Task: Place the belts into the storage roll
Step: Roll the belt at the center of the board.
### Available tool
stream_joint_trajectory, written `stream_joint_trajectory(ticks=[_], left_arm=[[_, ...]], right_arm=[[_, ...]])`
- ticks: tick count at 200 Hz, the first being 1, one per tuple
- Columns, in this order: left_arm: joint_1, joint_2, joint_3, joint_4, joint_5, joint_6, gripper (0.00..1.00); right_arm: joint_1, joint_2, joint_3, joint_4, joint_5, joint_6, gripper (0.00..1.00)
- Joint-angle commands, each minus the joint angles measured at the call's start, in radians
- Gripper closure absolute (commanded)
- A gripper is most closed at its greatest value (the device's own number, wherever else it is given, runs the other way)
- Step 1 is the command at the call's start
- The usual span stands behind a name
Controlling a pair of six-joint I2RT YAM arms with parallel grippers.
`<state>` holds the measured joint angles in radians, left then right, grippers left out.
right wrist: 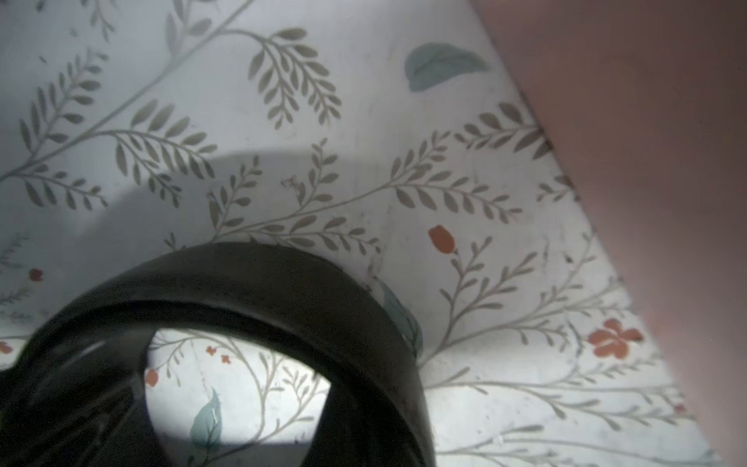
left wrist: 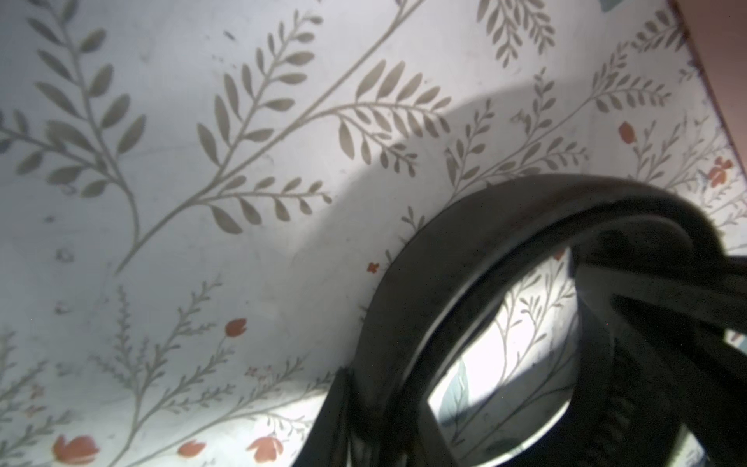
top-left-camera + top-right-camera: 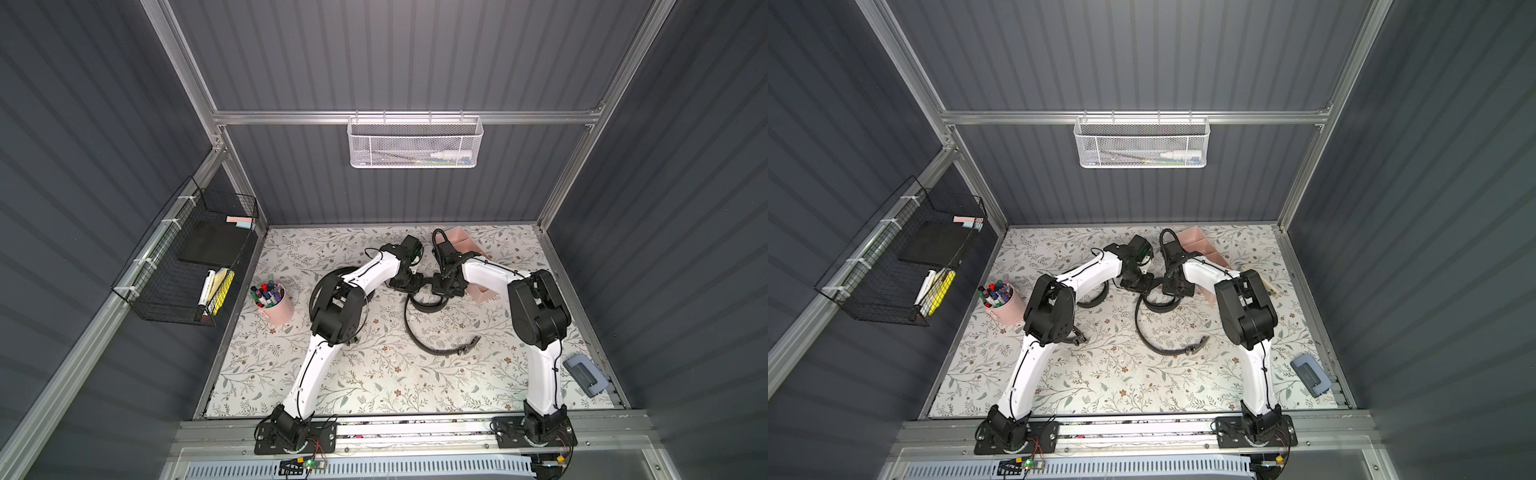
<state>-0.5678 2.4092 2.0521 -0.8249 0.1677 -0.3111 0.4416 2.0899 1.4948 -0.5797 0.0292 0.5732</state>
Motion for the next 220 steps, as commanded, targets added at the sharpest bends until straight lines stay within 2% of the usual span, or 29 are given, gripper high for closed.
stream_joint_trajectory(ticks=[1, 14, 21, 25, 32, 35, 51, 70, 83, 109, 147, 171, 220], left_arm=[[0.000, 0.013, -0.003, -0.144, -0.073, -0.002, 0.85], [-0.003, 0.005, -0.003, -0.172, -0.111, -0.001, 0.99], [-0.004, -0.005, -0.015, -0.185, -0.128, -0.003, 1.00], [-0.004, -0.013, -0.025, -0.186, -0.128, -0.005, 1.00], [-0.005, -0.030, -0.053, -0.182, -0.129, -0.009, 1.00], [-0.006, -0.039, -0.068, -0.181, -0.134, -0.012, 1.00], [-0.006, -0.101, -0.167, -0.154, -0.149, -0.020, 1.00], [-0.006, -0.192, -0.318, -0.098, -0.168, -0.045, 0.97], [-0.007, -0.241, -0.393, -0.076, -0.176, -0.075, 0.95], [-0.021, -0.321, -0.516, -0.037, -0.226, -0.152, 0.98], [-0.062, -0.351, -0.589, -0.013, -0.298, -0.223, 0.98], [-0.085, -0.344, -0.592, -0.009, -0.321, -0.254, 0.95], [-0.096, -0.344, -0.593, -0.012, -0.323, -0.283, 0.99]], right_arm=[[-0.017, -0.074, -0.022, 0.031, -0.029, -0.026, 0.70], [-0.017, -0.140, -0.022, 0.029, -0.031, -0.052, 0.53], [-0.018, -0.184, -0.026, 0.021, -0.022, -0.060, 0.43], [-0.017, -0.208, -0.030, 0.015, -0.012, -0.060, 0.34], [-0.018, -0.258, -0.051, 0.014, 0.002, -0.059, 0.04], [-0.019, -0.278, -0.063, 0.019, 0.007, -0.058, 0.02], [-0.044, -0.385, -0.137, 0.033, -0.028, -0.010, 0.01], [-0.130, -0.457, -0.216, 0.048, -0.270, 0.082, 0.01], [-0.173, -0.475, -0.226, -0.055, -0.415, 0.133, 0.02], [-0.139, -0.562, -0.283, -0.262, -0.461, 0.235, 0.07], [-0.049, -0.742, -0.510, -0.176, -0.504, 0.498, 0.09], [0.004, -0.730, -0.568, -0.161, -0.495, 0.548, 0.12], [0.068, -0.675, -0.693, -0.034, -0.508, 0.651, 0.16]])
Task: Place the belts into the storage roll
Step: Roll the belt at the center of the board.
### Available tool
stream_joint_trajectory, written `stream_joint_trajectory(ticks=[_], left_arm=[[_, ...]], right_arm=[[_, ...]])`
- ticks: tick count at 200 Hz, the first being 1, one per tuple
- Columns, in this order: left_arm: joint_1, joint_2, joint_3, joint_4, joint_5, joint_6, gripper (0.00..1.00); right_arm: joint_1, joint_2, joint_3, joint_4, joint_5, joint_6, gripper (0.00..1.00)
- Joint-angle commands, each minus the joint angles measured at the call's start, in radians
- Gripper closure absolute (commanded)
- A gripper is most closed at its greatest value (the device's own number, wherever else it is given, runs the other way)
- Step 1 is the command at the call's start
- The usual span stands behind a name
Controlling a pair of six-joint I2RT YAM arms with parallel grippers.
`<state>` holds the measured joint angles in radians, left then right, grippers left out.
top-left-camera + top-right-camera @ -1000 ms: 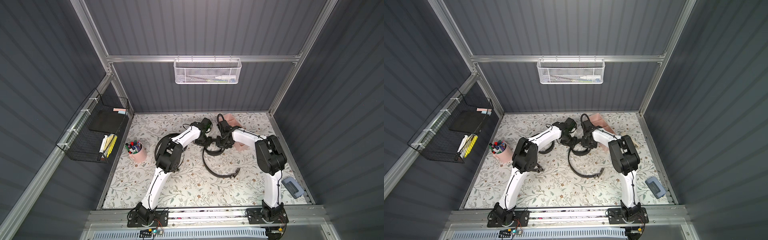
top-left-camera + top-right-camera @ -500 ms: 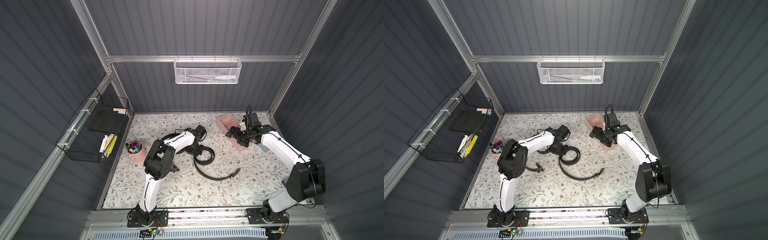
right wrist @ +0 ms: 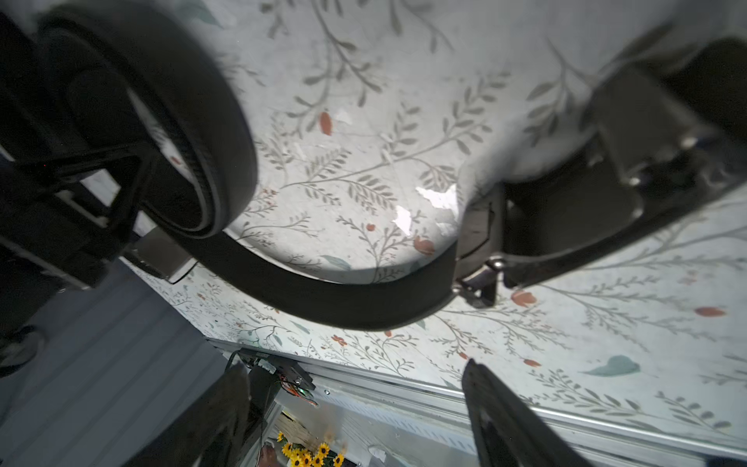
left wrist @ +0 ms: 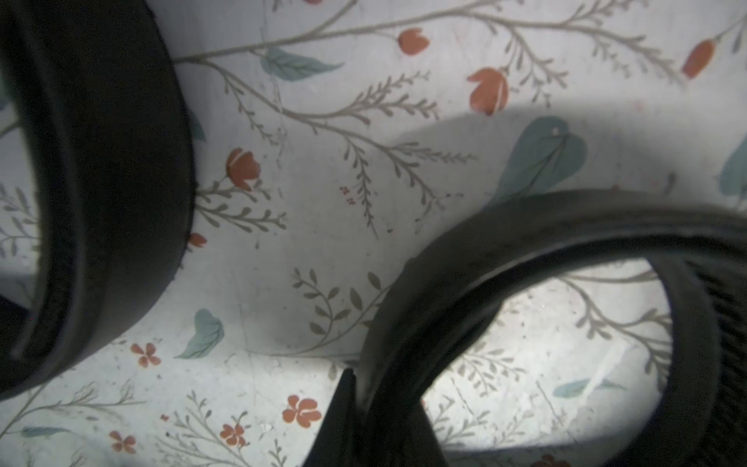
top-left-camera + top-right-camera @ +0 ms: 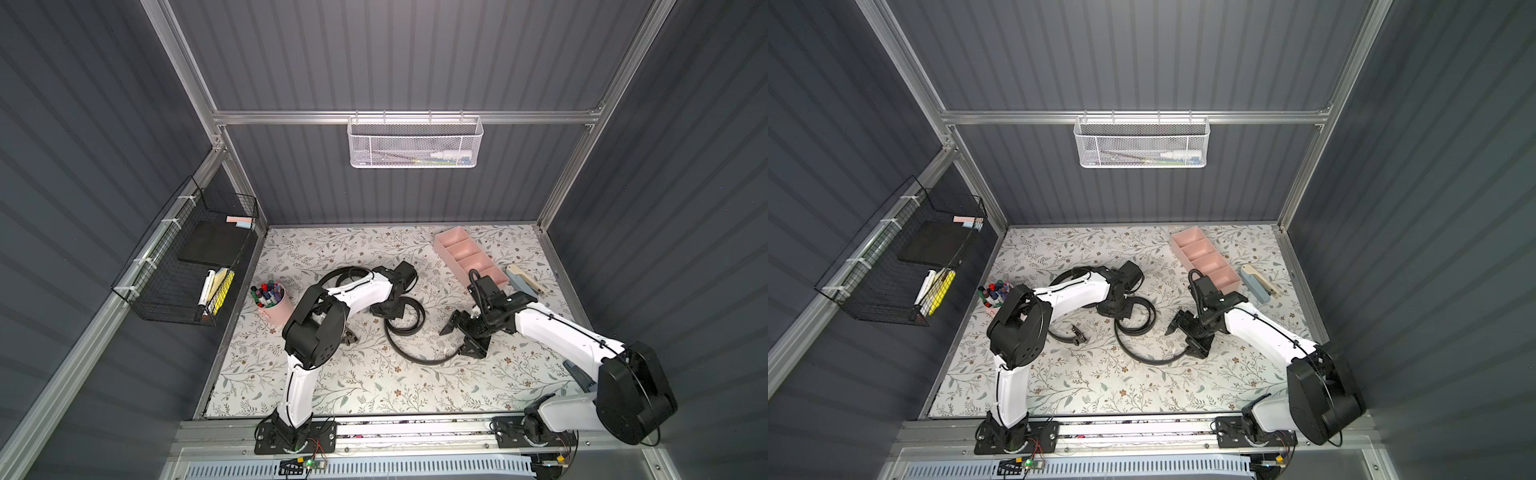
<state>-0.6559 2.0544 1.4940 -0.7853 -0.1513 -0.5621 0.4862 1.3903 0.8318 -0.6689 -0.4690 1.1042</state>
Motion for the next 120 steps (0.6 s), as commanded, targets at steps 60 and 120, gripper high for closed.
stream_joint_trajectory(ticks=[60, 120], left_arm=[[-0.008, 0.027, -0.032, -0.056, 0.005, -0.033, 0.85], [-0.008, 0.012, -0.071, -0.030, 0.020, -0.059, 0.82]], right_arm=[[0.027, 0.151, 0.013, 0.028, 0.102, 0.019, 0.27], [0.025, 0.169, 0.016, -0.014, 0.222, -0.078, 0.52]])
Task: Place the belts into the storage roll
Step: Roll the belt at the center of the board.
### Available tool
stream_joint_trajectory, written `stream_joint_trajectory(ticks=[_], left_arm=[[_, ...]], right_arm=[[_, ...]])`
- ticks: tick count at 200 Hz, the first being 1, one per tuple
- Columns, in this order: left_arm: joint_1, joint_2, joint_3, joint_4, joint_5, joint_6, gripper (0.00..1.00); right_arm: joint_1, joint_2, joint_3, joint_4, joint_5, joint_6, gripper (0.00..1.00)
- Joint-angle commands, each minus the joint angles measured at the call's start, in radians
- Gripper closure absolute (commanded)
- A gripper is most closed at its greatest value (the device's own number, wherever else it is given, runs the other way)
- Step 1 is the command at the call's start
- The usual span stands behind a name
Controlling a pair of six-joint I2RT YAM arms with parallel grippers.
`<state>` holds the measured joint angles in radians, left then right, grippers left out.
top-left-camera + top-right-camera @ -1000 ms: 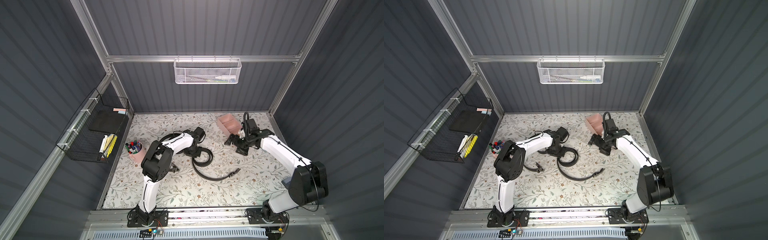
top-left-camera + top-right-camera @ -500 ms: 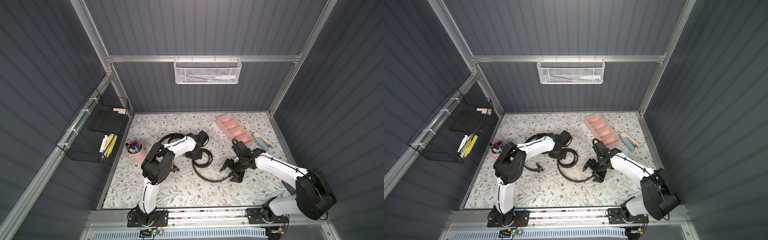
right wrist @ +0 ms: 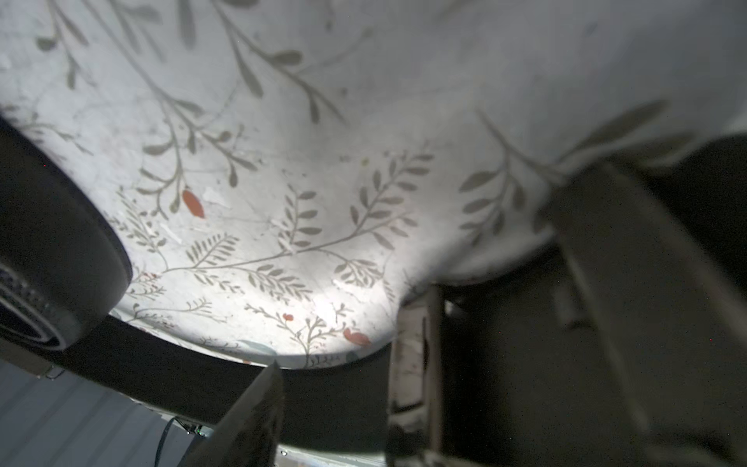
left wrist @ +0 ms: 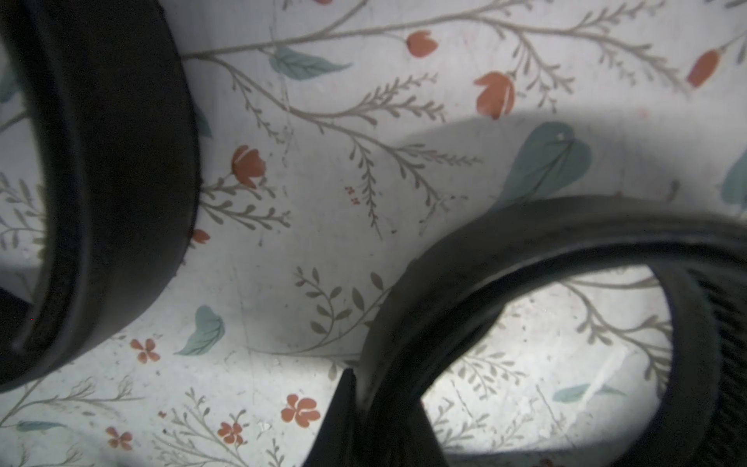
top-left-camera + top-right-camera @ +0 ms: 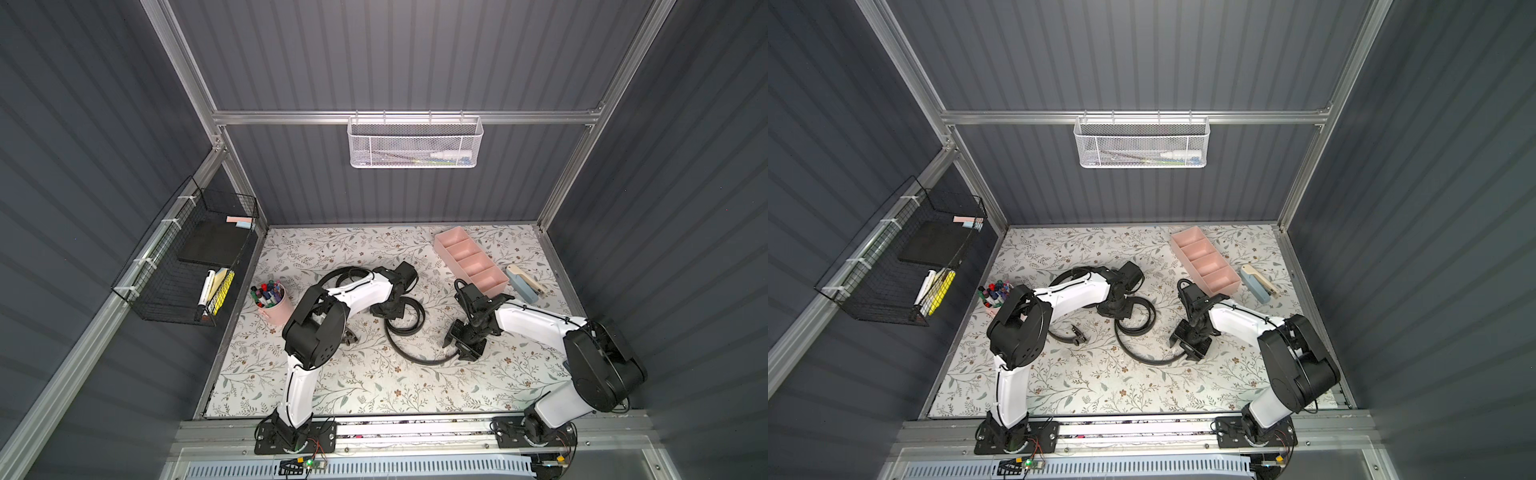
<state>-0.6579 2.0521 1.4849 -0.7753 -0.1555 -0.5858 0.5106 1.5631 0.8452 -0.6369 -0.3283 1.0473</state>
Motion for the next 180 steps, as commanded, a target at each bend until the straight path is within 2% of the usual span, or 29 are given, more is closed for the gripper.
stream_joint_trajectory(ticks=[1, 24, 47, 63, 77, 100, 143, 155, 180], left_arm=[[-0.006, 0.014, -0.063, -0.040, 0.026, -0.035, 0.82], [-0.006, 0.013, -0.082, -0.032, 0.031, -0.042, 0.82], [-0.006, 0.013, -0.091, -0.030, 0.034, -0.045, 0.82], [-0.006, 0.006, -0.100, -0.021, 0.033, -0.045, 0.82], [-0.006, 0.003, -0.101, -0.017, 0.033, -0.045, 0.83], [-0.006, 0.000, -0.103, -0.010, 0.022, -0.046, 0.84], [-0.006, -0.005, -0.118, -0.001, 0.029, -0.045, 0.84], [-0.006, -0.001, -0.118, 0.000, 0.029, -0.045, 0.84], [-0.006, 0.004, -0.119, -0.009, 0.048, -0.048, 0.82]], right_arm=[[0.000, -0.005, 0.001, -0.045, 0.081, -0.021, 0.53], [-0.002, 0.001, -0.019, -0.027, 0.086, -0.027, 0.68], [-0.002, 0.004, -0.030, -0.020, 0.089, -0.033, 0.74], [-0.002, 0.000, -0.034, -0.016, 0.089, -0.026, 0.73], [-0.001, 0.001, -0.033, -0.006, 0.071, -0.011, 0.66], [0.002, 0.009, -0.044, 0.026, 0.034, 0.040, 0.60], [0.031, 0.031, -0.060, 0.074, 0.023, 0.098, 0.61], [0.040, 0.040, -0.057, 0.077, 0.023, 0.102, 0.66], [0.042, 0.021, -0.056, 0.036, 0.049, 0.075, 0.86]])
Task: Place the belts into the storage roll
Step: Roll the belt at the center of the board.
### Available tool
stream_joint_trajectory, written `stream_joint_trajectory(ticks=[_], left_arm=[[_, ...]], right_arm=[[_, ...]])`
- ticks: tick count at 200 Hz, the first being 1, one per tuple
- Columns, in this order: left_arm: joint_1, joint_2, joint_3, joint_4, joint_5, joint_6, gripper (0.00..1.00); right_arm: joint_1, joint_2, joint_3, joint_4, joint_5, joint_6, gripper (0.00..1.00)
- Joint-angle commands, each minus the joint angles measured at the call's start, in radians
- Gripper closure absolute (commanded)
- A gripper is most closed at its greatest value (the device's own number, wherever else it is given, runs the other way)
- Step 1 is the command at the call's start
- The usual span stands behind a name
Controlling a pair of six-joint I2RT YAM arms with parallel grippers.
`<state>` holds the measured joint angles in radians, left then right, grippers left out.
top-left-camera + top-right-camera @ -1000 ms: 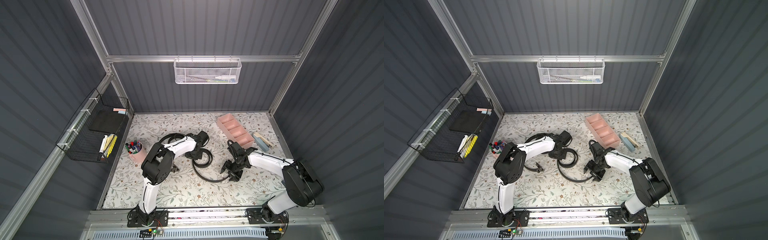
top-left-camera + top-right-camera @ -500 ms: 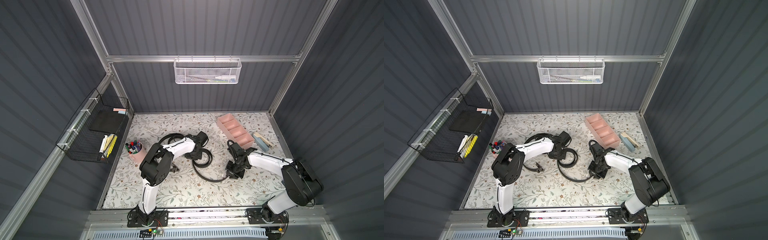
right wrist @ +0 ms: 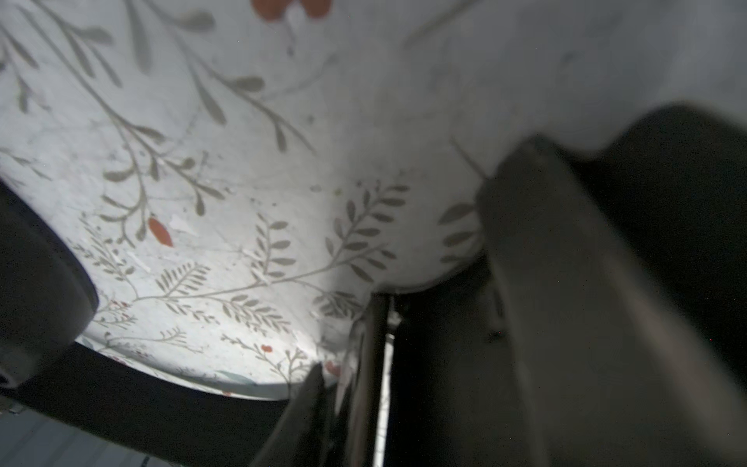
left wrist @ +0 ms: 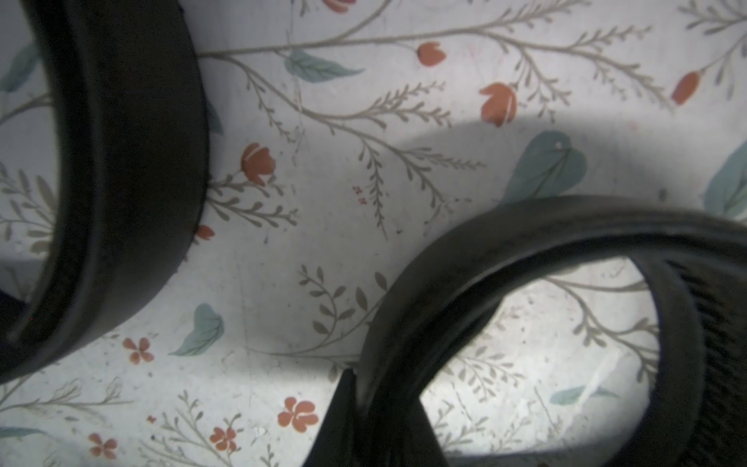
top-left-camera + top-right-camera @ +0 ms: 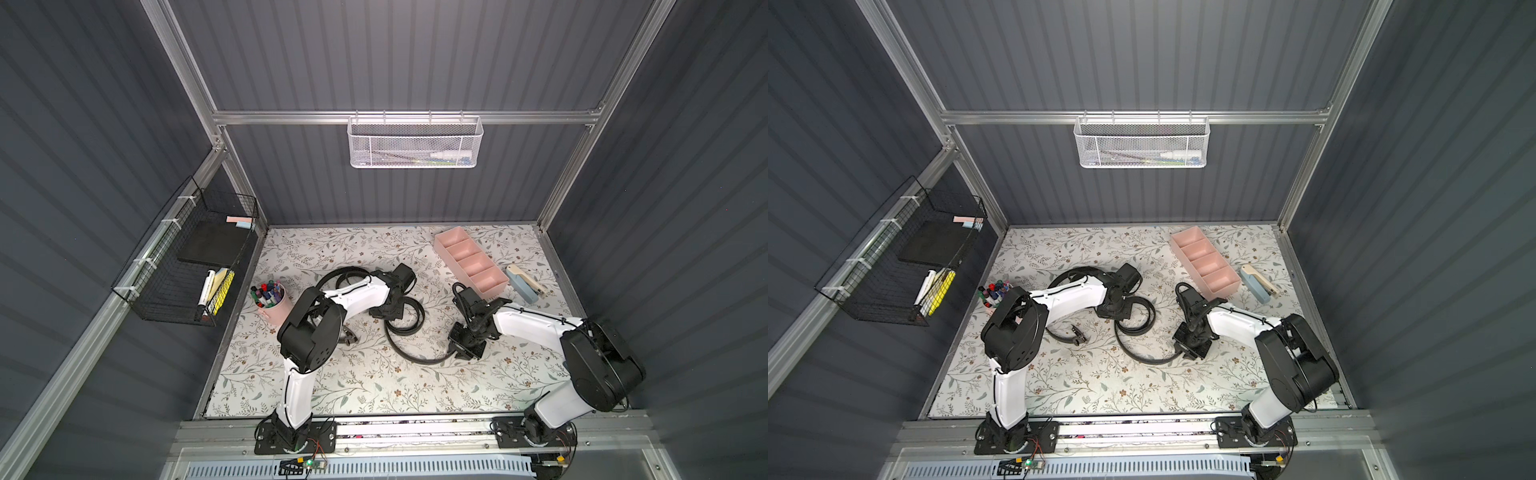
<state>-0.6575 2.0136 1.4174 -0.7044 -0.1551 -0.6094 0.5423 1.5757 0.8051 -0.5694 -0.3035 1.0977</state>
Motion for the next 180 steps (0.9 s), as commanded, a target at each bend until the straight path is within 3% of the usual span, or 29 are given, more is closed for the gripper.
stream_joint_trajectory(ticks=[1, 43, 94, 158, 180], left_arm=[[-0.007, 0.043, -0.051, -0.081, 0.049, -0.027, 0.82], [0.006, 0.082, -0.010, -0.109, 0.011, 0.011, 0.74], [0.028, 0.126, 0.033, -0.114, -0.012, 0.048, 0.70], [0.061, 0.184, 0.109, -0.139, -0.049, 0.144, 0.77], [0.073, 0.185, 0.103, -0.128, -0.019, 0.173, 0.91]], right_arm=[[0.008, 0.007, -0.015, -0.034, 0.026, 0.023, 0.86], [0.000, -0.062, -0.012, -0.152, 0.128, -0.070, 0.98], [-0.019, -0.133, -0.061, -0.212, 0.168, -0.128, 1.00], [-0.100, -0.210, -0.087, -0.305, 0.215, -0.227, 1.00], [-0.129, -0.228, -0.071, -0.338, 0.251, -0.275, 1.00]])
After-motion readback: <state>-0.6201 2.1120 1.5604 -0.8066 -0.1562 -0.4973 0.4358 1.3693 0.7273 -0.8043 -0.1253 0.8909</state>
